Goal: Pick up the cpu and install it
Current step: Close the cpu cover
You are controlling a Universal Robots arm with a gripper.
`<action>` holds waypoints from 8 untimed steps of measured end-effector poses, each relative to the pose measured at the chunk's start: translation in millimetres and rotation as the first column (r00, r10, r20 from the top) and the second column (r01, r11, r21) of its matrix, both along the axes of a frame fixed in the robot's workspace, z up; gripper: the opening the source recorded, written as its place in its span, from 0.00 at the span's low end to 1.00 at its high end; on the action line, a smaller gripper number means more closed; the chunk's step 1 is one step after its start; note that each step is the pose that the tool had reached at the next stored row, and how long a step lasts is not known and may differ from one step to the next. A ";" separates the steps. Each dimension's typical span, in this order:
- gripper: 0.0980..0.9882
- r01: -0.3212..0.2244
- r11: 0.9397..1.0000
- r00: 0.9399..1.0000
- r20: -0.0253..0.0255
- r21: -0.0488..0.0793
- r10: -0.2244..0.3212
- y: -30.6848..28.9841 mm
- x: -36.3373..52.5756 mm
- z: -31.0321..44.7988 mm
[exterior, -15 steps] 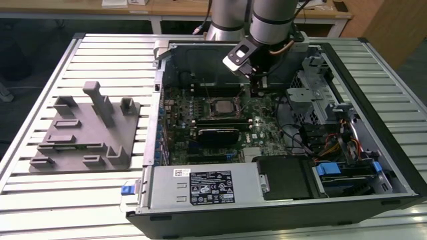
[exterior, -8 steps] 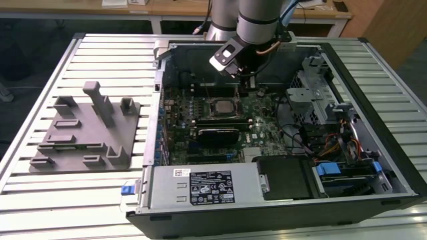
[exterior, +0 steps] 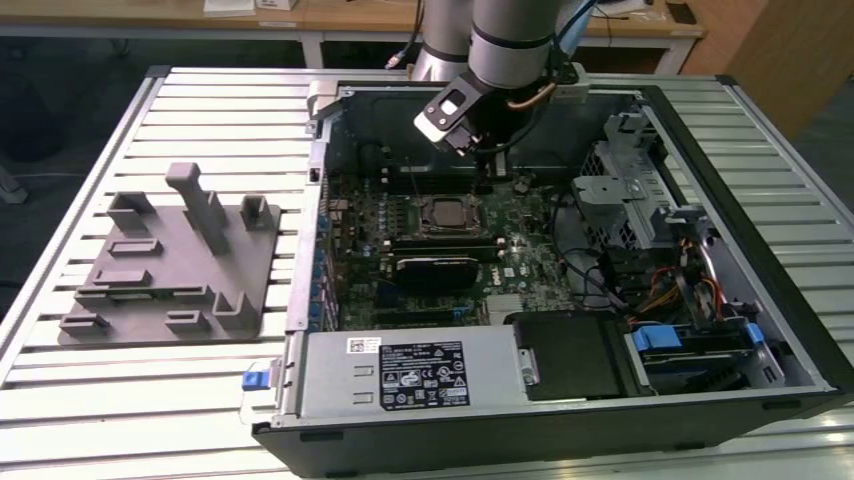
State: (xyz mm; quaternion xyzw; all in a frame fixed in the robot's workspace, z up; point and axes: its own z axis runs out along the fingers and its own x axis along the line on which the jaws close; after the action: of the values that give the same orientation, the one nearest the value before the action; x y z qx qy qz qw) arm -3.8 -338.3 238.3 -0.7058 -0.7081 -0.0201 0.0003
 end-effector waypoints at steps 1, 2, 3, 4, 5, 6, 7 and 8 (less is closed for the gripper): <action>0.01 0.000 1.000 1.000 -0.002 0.000 0.000 0.0 0.0 -0.2; 0.01 0.000 1.000 1.000 -0.013 0.000 0.000 0.1 0.0 -0.7; 0.01 0.000 1.000 1.000 -0.024 0.000 0.000 0.0 0.0 -1.0; 0.01 0.000 1.000 0.999 -0.033 0.000 0.000 0.0 0.0 -1.4; 0.01 0.000 1.000 0.999 -0.038 -0.001 0.000 0.0 0.0 -1.4; 0.01 0.000 1.000 0.999 -0.038 -0.001 0.000 0.0 0.0 -1.4; 0.01 0.000 1.000 0.999 -0.038 -0.001 0.000 0.0 0.0 -1.4; 0.01 0.000 1.000 0.999 -0.038 0.000 0.000 0.0 0.0 -1.4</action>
State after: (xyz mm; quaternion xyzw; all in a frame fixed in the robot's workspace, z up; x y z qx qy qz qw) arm -3.8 -338.3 236.8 -0.7061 -0.7079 -0.0064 0.0137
